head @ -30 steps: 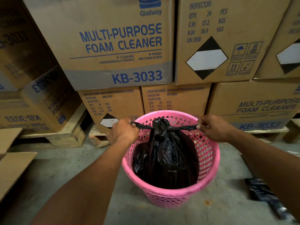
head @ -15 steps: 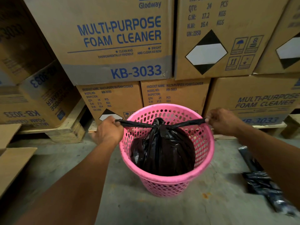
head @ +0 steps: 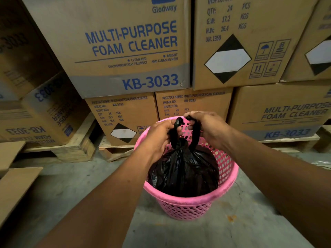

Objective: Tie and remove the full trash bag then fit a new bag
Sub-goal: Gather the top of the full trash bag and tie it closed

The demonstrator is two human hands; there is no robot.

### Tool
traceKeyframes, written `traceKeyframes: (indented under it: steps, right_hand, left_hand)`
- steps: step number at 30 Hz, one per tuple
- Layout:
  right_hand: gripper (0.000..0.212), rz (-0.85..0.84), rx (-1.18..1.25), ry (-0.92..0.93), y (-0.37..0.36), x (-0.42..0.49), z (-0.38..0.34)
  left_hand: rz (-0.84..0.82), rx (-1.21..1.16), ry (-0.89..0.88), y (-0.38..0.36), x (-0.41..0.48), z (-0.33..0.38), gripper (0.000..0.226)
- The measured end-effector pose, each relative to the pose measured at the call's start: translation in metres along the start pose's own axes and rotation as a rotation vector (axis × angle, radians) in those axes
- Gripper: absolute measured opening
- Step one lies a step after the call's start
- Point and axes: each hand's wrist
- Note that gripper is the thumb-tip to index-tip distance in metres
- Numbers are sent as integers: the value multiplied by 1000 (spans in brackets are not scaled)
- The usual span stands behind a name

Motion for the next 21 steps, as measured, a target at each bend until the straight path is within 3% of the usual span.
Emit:
traceKeyframes:
  steps: [4, 10, 16, 21]
  right_hand:
    - [38, -50, -15, -24, 6, 2, 5]
    - [12, -5, -38, 46, 1, 3, 17]
    - [8, -136, -130, 43, 2, 0, 13]
    - [7, -99, -130, 119, 0, 1, 14]
  left_hand:
    - [-36, 31, -52, 5, -1, -3, 28]
    - [-10, 61, -44, -2, 0, -7, 11]
    - [125, 106, -68, -3, 7, -11, 9]
    - [171, 125, -97, -1, 11, -16, 13]
Point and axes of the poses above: each hand's wrist, its own x-axis towards the middle knuckle, its own y-axis out of the back of the hand, z = x × y, and after that the axes turned 6 degrees about -z, right-handed
